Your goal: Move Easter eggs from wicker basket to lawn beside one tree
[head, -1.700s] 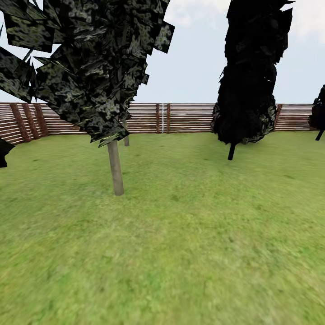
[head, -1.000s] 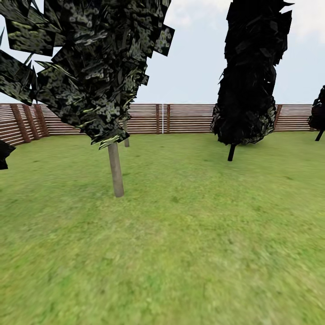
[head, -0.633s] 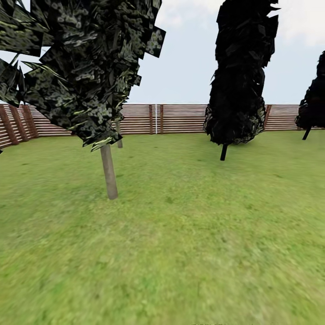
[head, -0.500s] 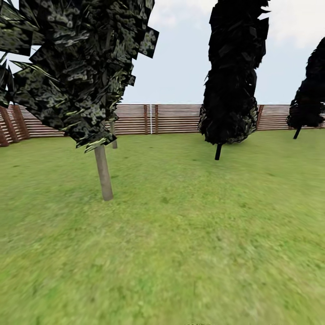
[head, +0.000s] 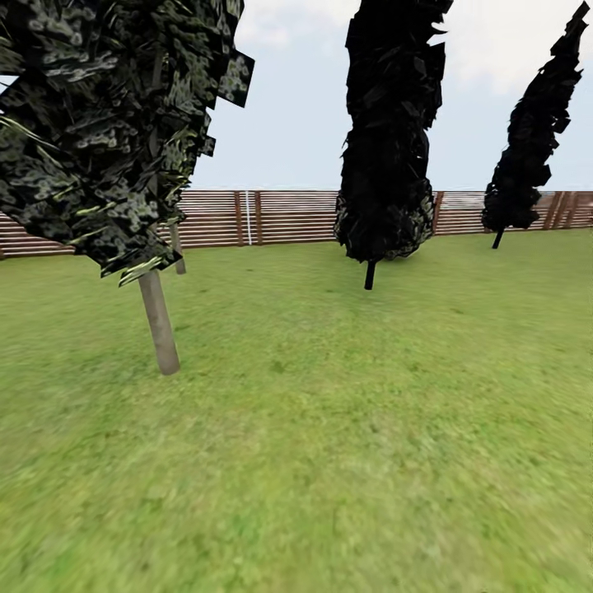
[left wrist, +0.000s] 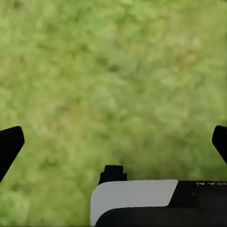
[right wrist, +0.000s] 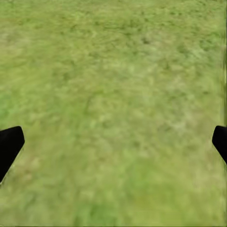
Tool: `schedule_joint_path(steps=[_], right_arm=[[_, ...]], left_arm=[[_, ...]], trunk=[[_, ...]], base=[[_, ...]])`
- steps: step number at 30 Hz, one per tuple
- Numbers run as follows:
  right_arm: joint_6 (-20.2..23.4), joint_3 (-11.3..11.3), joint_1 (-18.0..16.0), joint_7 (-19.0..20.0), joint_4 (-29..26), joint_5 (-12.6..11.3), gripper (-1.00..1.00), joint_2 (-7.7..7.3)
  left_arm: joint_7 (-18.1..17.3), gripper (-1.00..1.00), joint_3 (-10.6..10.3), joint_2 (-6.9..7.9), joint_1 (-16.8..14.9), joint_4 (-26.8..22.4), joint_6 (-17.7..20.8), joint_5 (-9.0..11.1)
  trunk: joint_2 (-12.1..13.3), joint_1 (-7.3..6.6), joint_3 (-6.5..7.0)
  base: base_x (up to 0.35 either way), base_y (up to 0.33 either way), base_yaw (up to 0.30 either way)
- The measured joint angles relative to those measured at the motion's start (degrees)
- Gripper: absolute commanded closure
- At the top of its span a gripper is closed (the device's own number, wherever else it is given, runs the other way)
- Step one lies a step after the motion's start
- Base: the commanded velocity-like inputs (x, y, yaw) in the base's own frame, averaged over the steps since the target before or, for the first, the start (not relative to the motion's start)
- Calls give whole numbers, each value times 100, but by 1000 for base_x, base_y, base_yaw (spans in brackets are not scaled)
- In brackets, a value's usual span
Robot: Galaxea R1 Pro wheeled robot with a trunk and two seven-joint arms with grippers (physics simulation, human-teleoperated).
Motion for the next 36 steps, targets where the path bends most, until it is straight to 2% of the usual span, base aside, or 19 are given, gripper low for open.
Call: schedule_joint_path(steps=[2, 3, 4, 7, 10, 13, 16, 25, 36], right_arm=[[2, -1, -202, -35, -16, -2, -100, 3], [0, -3, -327, -57, -19, 0, -100, -1], [2, -8, -459, -82, 15, 1, -100, -34], [-24, -14, -572, -112, 294, 7, -100, -169], [-3, -12, -597, -133, 518, -14, -100, -266], [3, -1, -600, -132, 555, -17, -100, -270], [5, 4, -600, -133, 562, -18, -100, -272], [31, 5, -600, -127, 569, -21, -100, -255], [31, 11, -600, -116, 712, -19, -100, -262]], left_arm=[[1, -100, 5, 25, -2, 29, -164, 82], [0, -100, 14, 32, -3, 52, -391, 136], [-1, -100, 44, 41, -3, 152, -971, 219], [5, -100, 262, 46, -2, 651, -2010, 388], [10, -100, 423, 36, -3, 838, -2309, 525], [3, -100, 446, 38, -3, 861, -2356, 685], [-7, -100, 442, 42, -5, 866, -2377, 781], [3, -100, 425, 45, -5, 985, -2608, 803], [8, -100, 424, 87, -5, 1019, -2642, 806]], trunk=[[80, -44, 35], [120, -66, 53], [161, -88, 71], [281, -154, 124], [401, -220, 178], [522, -286, 232], [523, -287, 233], [523, -287, 233], [523, -287, 233]], base=[[0, 0, -41], [0, 0, -16], [0, 0, -10], [0, 0, -4], [0, 0, 0], [0, 0, -51], [0, 0, -226], [0, 0, -286], [0, 0, -296]])
